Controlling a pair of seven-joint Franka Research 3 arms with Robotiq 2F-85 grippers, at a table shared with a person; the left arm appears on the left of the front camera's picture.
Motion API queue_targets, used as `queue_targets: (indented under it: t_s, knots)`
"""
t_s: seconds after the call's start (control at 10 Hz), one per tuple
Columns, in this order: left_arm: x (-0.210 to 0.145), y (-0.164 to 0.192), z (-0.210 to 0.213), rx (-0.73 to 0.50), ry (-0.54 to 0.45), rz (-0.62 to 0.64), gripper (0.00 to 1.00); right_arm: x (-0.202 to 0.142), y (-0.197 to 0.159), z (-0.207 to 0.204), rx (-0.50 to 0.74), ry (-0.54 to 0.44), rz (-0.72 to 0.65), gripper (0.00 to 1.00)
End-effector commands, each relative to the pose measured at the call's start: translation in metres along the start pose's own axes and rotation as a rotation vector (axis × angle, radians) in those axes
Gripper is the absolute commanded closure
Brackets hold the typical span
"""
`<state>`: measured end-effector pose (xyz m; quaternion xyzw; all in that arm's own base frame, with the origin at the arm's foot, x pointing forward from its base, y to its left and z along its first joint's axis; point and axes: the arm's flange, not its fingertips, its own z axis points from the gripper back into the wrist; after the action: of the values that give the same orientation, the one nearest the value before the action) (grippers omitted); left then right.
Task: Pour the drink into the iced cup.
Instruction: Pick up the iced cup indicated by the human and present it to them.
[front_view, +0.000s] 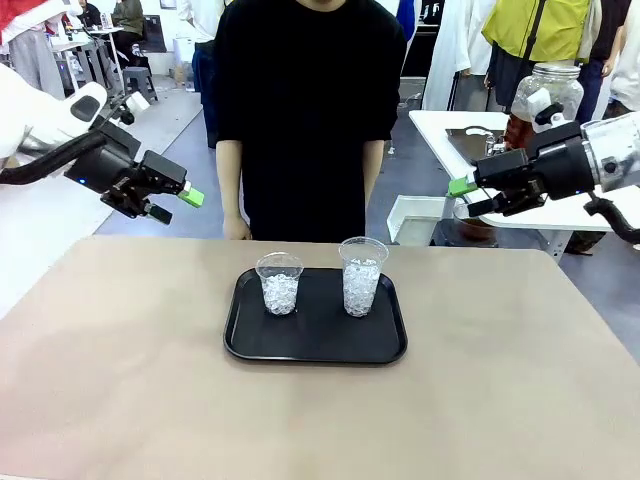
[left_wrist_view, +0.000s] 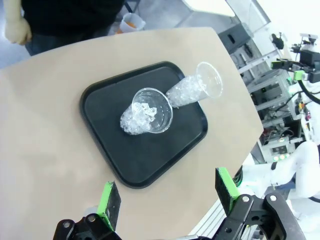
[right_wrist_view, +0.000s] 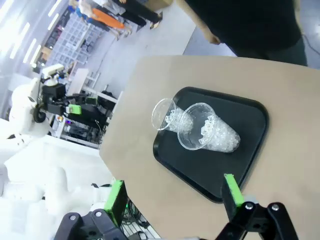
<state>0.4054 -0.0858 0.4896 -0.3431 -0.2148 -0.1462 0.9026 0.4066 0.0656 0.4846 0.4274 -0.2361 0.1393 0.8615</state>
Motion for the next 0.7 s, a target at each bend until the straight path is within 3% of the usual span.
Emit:
queue_targets:
  t_s: [0.0,0.4,0.6]
  knots:
    - [-0.001,-0.002,0.001,0.008,-0.007,0.013,0.00,-0.002,0.001,0.004,-0.004,-0.019,-0.011,0.00]
    - [-0.001,-0.001,0.001,0.024,0.000,0.006,0.00,-0.001,0.000,0.003,-0.022,0.003,-0.020,0.00]
    - [0.008,0.020,0.016,-0.101,-0.054,0.062,0.00,0.012,-0.019,0.007,0.100,-0.020,-0.196,0.00]
